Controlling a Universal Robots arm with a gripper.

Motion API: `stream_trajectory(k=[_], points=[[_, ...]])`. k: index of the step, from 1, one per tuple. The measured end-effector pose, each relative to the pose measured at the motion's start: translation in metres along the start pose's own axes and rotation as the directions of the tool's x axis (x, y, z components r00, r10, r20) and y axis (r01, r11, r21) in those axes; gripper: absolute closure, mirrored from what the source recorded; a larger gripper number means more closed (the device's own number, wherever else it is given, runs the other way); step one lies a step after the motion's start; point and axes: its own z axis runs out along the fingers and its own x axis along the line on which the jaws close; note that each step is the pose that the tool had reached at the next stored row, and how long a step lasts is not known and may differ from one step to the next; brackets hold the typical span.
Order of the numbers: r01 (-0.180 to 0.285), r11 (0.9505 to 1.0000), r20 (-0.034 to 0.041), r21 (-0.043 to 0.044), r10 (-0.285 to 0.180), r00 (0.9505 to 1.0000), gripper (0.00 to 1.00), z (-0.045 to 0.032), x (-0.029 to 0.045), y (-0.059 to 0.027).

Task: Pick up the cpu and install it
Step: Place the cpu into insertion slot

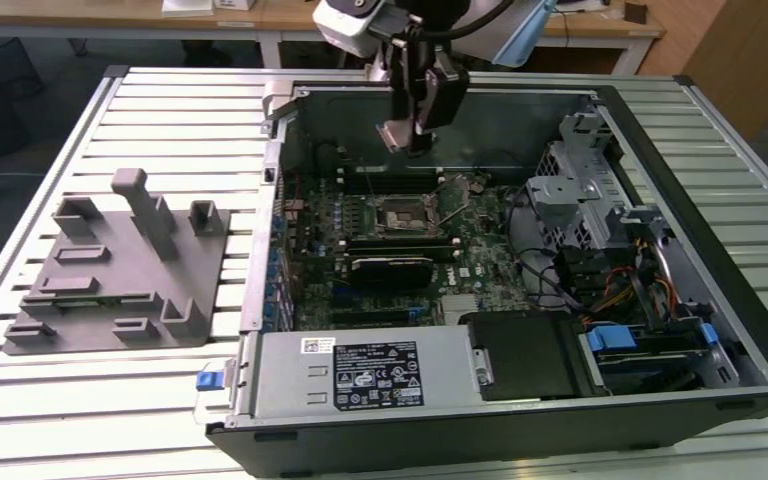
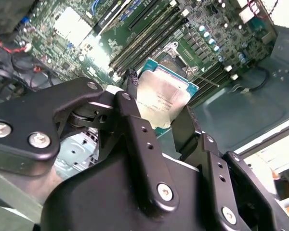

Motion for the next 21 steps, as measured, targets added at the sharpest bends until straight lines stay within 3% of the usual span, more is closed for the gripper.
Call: stream_trajectory(k=[5, 12, 17, 21], points=[[-0.081, 0.9967, 0.0018, 0.0008, 0.081, 0.9967, 0.47, 0.0038, 0.0005, -0.0001], [-0.098, 0.9951, 0.002, 0.0016, 0.098, 0.9951, 0.47, 0.0132, 0.0111, 0.003], [-0.163, 0.9866, 0.0035, 0.0022, 0.163, 0.9866, 0.47, 0.02, 0.0112, 0.0033], [-0.178, 0.984, 0.0039, 0.0036, 0.178, 0.984, 0.47, 0.0272, 0.0118, 0.0071]])
